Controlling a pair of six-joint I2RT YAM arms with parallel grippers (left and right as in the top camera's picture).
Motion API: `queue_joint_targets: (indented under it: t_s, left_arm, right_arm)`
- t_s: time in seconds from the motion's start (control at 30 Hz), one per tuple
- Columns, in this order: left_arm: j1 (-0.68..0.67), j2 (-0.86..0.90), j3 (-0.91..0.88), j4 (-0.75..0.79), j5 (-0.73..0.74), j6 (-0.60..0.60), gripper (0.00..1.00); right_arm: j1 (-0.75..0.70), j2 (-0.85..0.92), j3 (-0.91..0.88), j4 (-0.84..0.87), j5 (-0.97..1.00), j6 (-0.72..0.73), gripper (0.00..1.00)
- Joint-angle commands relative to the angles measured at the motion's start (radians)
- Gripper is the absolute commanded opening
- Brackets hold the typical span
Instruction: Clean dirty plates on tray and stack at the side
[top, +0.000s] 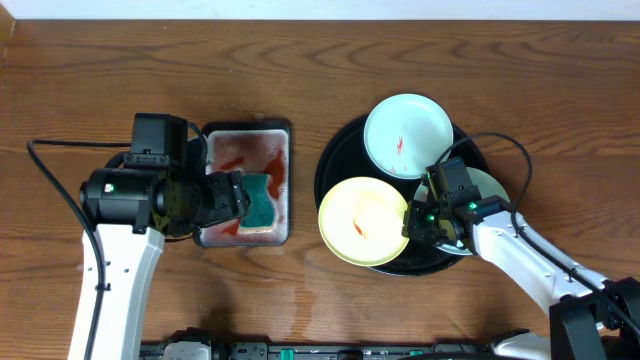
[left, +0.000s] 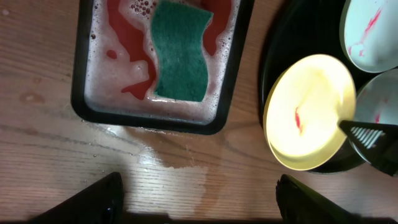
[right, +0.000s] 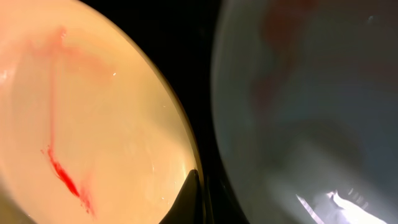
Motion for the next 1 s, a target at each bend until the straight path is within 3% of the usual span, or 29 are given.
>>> queue_joint_targets:
  t_s: [0.0,0.23,0.4,0.47,0.7,0.87,0.97]
  left_arm:
    - [0.004,0.005,0.007,-0.001,0.008,0.017,0.79]
    - [0.004,0.005,0.007,-0.001,0.008,0.018,0.79]
    - [0.004,0.005,0.006,-0.001,0.008,0.018,0.79]
    - [0.004,0.005,0.005,-0.001,0.008,0.017,0.79]
    - [0.004,0.005,-0.029,0.0,0.008,0.017,0.79]
    - [0.004,0.005,-0.04,0.012,0.008,0.017,0.79]
    - [0.004,0.005,-0.04,0.019,0.009,0.017,0.79]
  right_arm:
    - [0.001,-0.008,0.056,0.007,0.108,-0.106,0.01]
    - [0.001,-0.008,0.058,0.048,0.205,-0.234,0.03]
    - [0.001,-0.014,0.059,0.047,0.01,-0.277,0.29]
    - [0.001,-0.018,0.06,0.04,-0.075,-0.282,0.33]
    - [0.006,-0.018,0.051,-0.114,-0.076,-0.099,0.29]
    - [0.011,-0.016,0.025,-0.1,-0.089,-0.201,0.31]
    - [0.011,-0.015,0.025,-0.096,-0.058,-0.2,0.22]
